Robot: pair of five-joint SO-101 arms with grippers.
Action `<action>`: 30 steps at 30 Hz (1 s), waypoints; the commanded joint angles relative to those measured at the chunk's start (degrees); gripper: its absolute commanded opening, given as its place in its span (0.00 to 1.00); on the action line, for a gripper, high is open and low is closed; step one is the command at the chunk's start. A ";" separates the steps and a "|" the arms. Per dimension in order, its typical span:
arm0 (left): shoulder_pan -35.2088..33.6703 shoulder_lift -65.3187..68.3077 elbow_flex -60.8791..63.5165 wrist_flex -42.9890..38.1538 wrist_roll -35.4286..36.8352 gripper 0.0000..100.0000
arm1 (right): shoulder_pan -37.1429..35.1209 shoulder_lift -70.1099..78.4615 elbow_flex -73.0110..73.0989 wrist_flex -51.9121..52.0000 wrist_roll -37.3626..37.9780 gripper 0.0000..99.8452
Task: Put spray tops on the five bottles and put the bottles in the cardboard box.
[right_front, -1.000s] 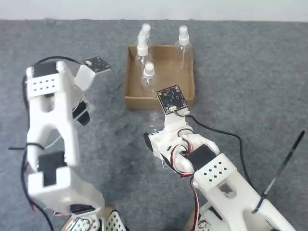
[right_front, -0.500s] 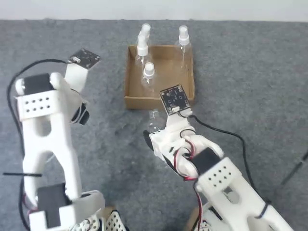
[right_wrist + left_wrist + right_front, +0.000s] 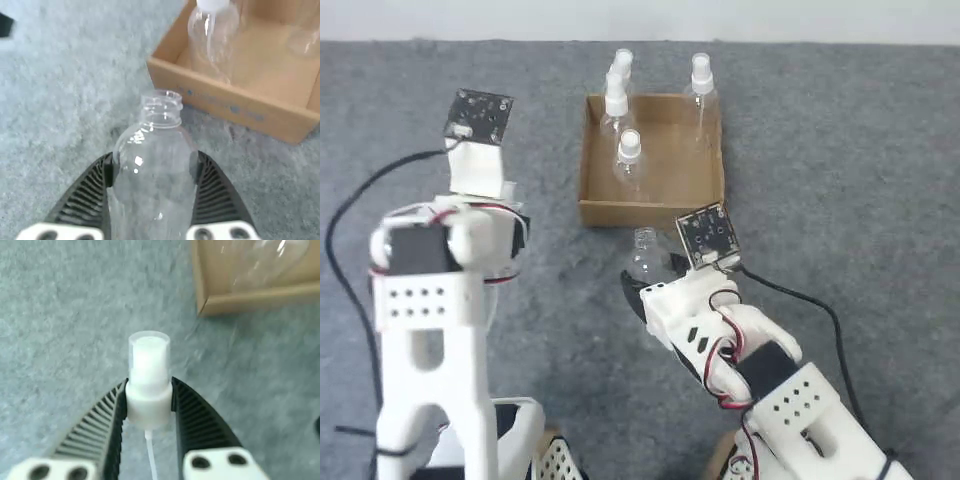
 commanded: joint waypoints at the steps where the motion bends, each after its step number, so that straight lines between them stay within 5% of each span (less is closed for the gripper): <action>1: 1.67 -6.24 1.98 -6.51 5.98 0.01 | 0.48 -4.88 0.97 -3.65 -0.09 0.01; 13: 6.95 -18.90 9.27 -19.96 20.48 0.01 | 0.48 -12.53 8.53 -11.47 0.35 0.01; 30: 7.65 -32.88 13.93 -29.89 36.31 0.01 | -4.18 -13.49 19.16 -25.98 14.59 0.01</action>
